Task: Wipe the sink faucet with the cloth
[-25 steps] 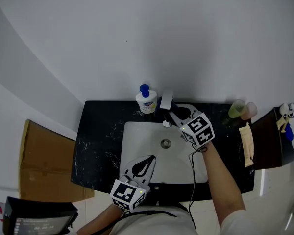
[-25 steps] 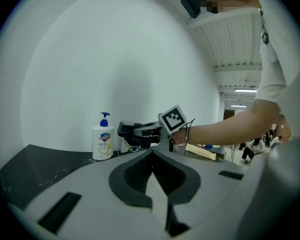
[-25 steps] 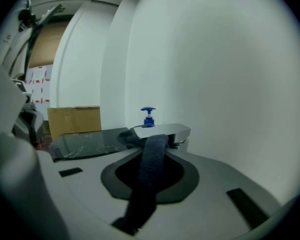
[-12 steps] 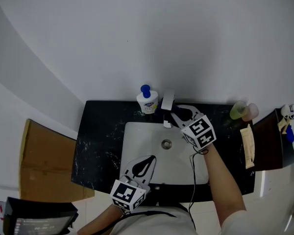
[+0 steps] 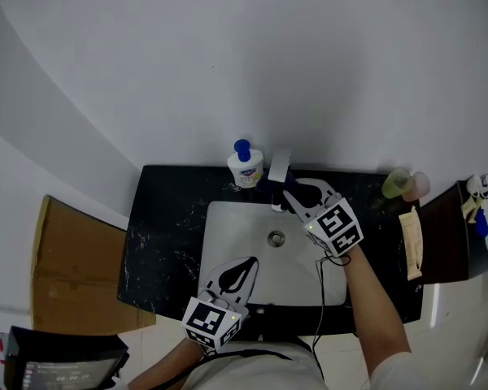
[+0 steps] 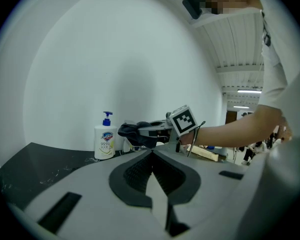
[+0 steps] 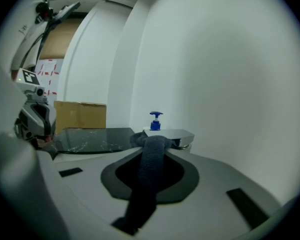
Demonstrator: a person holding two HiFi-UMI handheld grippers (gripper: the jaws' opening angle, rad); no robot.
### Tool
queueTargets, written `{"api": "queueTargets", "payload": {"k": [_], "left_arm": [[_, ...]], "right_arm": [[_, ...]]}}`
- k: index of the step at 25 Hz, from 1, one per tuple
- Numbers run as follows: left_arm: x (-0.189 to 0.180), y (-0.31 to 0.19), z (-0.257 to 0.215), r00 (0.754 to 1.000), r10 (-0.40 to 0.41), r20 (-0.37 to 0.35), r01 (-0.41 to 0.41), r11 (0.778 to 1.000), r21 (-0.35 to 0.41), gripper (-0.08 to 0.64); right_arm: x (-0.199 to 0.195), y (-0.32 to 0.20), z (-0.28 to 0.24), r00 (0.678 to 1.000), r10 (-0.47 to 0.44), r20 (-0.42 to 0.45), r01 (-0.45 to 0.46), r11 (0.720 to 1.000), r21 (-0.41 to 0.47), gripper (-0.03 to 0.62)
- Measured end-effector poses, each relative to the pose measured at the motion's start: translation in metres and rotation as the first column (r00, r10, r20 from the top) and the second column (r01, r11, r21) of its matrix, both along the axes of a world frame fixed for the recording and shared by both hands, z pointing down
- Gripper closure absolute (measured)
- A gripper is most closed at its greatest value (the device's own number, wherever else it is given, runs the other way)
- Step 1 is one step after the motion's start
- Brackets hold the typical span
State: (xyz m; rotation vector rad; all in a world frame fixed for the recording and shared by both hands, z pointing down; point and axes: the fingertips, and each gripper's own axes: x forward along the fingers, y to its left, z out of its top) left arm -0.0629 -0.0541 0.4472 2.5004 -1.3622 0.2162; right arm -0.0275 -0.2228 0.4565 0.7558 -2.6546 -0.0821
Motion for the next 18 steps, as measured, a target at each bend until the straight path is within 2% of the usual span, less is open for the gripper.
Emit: {"api": "queueTargets", "payload": {"k": [4, 7, 10, 14, 18], "left_arm": [[0.004, 0.000, -0.001, 1.000, 0.005, -0.001, -0.005, 1.000, -0.001, 0.558], [0.003, 0.000, -0.001, 1.000, 0.003, -0.004, -0.003, 1.000, -0.001, 0.558], [0.001, 0.001, -0.001, 1.000, -0.003, -0.003, 0.003, 1.000, -0.003, 0.558], [-0.004, 0.003, 0.000, 1.000, -0.018, 0.000, 0.018, 1.000, -0.004, 0.558], [-0.007, 0.008, -0.002, 1.000, -0.027, 0.002, 0.027, 1.000, 0.002, 0.558]], "right_arm": [[-0.006, 0.020, -0.007, 0.999, -0.049, 0.014, 0.049, 0.999, -0.002, 0.538], [-0.010, 0.016, -0.005, 0.999, -0.046, 0.002, 0.046, 0.999, -0.005, 0.538], [-0.004, -0.004, 0.007, 0.999, -0.006, -0.042, 0.005, 1.000, -0.013, 0.538], [0.010, -0.040, 0.007, 0.996, 0.070, -0.062, -0.071, 0.997, -0.008, 0.538], [0.014, -0.051, 0.007, 0.992, 0.104, -0.067, -0.105, 0.994, -0.019, 0.538]]}}
